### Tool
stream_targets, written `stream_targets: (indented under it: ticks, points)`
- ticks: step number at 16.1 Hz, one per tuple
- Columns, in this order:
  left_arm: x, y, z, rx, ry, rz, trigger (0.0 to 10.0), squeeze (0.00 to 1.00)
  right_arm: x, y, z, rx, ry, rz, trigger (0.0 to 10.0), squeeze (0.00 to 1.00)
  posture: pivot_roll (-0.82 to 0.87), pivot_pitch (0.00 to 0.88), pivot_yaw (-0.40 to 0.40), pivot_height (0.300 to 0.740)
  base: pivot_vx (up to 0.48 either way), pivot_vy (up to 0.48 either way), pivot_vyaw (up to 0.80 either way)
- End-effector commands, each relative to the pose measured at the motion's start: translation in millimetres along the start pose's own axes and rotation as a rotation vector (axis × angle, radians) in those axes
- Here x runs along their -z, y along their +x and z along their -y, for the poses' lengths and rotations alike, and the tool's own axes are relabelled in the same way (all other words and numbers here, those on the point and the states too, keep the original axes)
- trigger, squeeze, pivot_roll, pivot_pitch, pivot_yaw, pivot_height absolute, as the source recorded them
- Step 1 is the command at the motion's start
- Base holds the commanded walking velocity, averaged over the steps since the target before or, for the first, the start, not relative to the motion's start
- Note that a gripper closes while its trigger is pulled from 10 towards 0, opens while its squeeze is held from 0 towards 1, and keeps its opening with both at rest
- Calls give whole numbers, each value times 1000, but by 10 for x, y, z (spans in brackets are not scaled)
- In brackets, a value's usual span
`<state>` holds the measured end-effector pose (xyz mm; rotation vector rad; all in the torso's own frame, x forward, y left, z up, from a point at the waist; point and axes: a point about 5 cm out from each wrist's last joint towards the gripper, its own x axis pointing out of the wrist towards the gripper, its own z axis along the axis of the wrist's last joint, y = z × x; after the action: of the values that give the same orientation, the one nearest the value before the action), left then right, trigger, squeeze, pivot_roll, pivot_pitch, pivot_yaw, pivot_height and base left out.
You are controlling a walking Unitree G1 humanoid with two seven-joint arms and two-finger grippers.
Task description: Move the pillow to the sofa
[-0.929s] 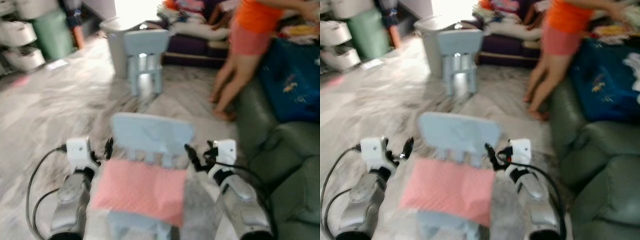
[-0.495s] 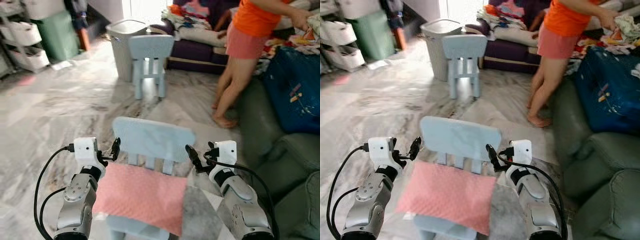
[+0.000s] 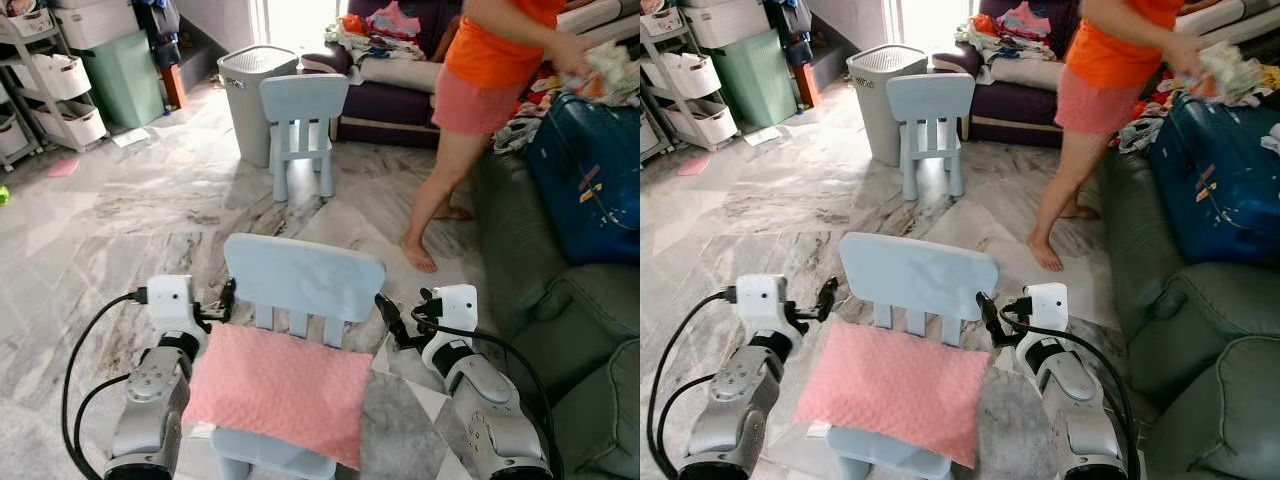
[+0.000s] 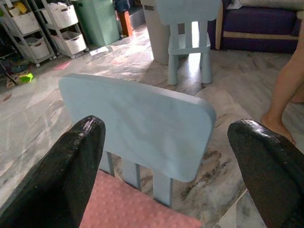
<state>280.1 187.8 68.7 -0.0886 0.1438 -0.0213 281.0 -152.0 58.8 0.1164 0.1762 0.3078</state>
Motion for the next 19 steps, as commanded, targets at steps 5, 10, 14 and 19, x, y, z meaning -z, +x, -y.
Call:
stream_targets:
  ticks: [5, 10, 14, 19]
  points:
    - [28, 5, 12, 1, -27, -27, 10000, 0, -80, 17, -6, -11, 0, 18, 10000, 0, -158, 0, -15, 740, 0, 0, 0]
    - [46, 16, 31, 14, -50, -45, 10000, 0, -75, 16, 6, -9, -1, 14, 10000, 0, -159, 0, -14, 740, 0, 52, 0]
    - [49, 19, 46, 28, -60, -52, 10000, 0, -83, 35, -4, -11, 1, 16, 10000, 0, -157, 0, -13, 740, 0, 350, 0]
    - [45, 23, 59, 37, -67, -58, 10000, 0, -85, 42, -14, -13, 5, 17, 10000, 0, -158, 0, -10, 740, 0, 418, 0]
